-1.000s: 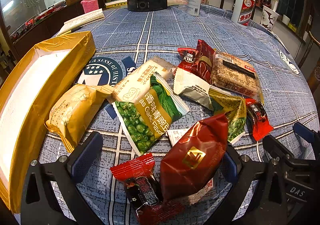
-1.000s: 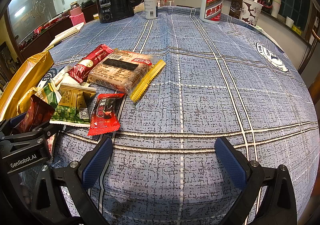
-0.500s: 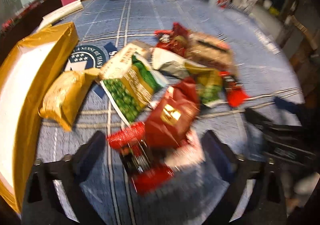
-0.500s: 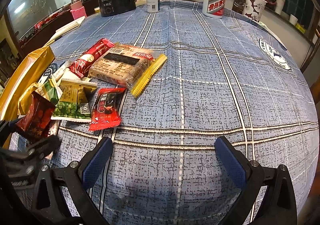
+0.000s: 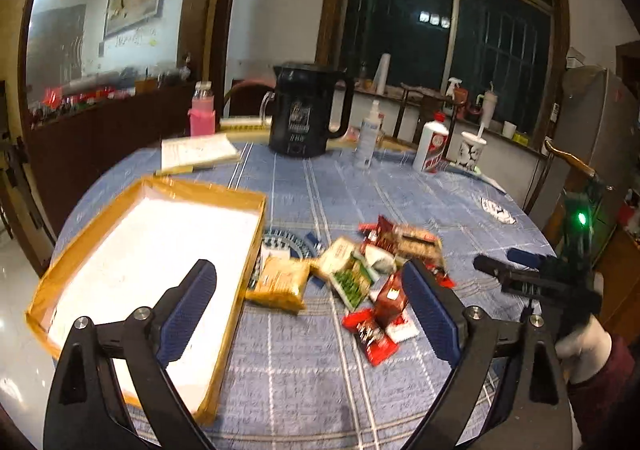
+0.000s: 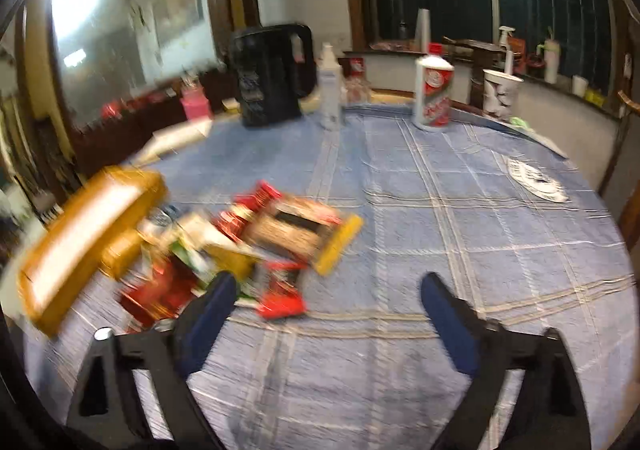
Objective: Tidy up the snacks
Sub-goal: 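Grasp the red foil candy bag with the left tool while the right tool grasps a yellow wafer packet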
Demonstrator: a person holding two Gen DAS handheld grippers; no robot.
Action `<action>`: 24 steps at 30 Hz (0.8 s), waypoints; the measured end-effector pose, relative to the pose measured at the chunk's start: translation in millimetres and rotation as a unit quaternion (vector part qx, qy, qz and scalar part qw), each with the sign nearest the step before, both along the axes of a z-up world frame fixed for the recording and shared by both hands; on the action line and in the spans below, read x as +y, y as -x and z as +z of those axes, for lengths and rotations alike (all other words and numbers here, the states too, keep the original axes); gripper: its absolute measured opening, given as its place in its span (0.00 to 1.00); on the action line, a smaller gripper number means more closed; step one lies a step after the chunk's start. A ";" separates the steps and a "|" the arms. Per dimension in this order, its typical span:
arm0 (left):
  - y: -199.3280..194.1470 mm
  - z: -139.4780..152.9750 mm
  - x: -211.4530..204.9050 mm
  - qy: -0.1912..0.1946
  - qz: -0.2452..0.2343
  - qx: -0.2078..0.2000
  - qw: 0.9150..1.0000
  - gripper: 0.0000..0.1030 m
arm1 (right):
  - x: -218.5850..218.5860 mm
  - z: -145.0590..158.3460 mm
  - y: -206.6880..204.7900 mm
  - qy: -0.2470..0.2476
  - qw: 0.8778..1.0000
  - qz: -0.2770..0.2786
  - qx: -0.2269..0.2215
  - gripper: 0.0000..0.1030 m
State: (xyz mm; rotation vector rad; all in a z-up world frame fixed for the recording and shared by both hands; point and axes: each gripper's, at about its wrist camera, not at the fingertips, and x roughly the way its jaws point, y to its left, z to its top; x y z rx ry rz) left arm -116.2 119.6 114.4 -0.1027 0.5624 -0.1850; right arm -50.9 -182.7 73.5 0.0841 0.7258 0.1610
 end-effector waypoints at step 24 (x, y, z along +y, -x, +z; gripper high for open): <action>-19.6 -42.4 -65.6 -0.048 -0.138 0.085 0.986 0.90 | 50.7 -53.8 -63.8 -0.110 0.986 0.063 0.105 0.34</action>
